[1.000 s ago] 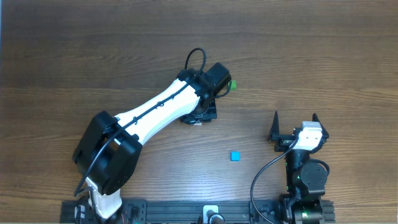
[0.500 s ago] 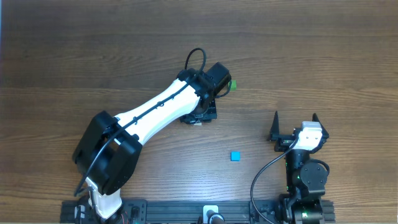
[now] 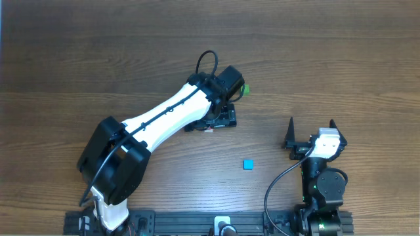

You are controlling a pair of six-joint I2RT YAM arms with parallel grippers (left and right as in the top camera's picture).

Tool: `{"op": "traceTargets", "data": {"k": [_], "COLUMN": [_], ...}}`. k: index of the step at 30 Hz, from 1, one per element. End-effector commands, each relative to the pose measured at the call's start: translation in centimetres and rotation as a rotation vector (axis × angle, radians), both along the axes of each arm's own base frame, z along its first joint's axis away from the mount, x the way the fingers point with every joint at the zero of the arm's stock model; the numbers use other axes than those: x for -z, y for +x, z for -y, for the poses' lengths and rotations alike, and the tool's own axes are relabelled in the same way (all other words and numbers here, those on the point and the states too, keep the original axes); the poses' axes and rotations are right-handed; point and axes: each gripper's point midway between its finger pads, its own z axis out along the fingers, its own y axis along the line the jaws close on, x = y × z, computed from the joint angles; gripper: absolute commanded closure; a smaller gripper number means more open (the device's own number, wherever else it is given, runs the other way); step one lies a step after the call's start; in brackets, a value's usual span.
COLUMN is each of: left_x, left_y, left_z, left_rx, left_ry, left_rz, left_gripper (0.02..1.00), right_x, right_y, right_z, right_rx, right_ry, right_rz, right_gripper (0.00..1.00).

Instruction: Stack Cubes

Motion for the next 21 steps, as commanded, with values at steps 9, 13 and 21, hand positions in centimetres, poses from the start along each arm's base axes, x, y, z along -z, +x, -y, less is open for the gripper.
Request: {"op": "traceTargets", "data": {"k": [9,13,21], "left_x": [-22.3,-27.4,-27.2], "left_y": [7.3,8.0,5.9], "left_z": [-2.9,-6.9,-18.8], "left_rx": [-0.076,-0.073,-0.156], "left_ry": [-0.210,-0.274,-0.328], "left_rz": [0.804,0.981,1.231], "left_gripper": [0.025,0.025,0.023], "right_x": [0.3,0.3,0.3], "right_y": [0.0,0.0,0.0], "right_z": [0.0,0.0,0.0], "right_rx": [-0.002,-0.002,-0.002], "right_ry": [-0.001,-0.001,-0.001], "right_rz": [-0.002,-0.002,-0.002], "right_gripper": [0.009,0.009,0.009]}}
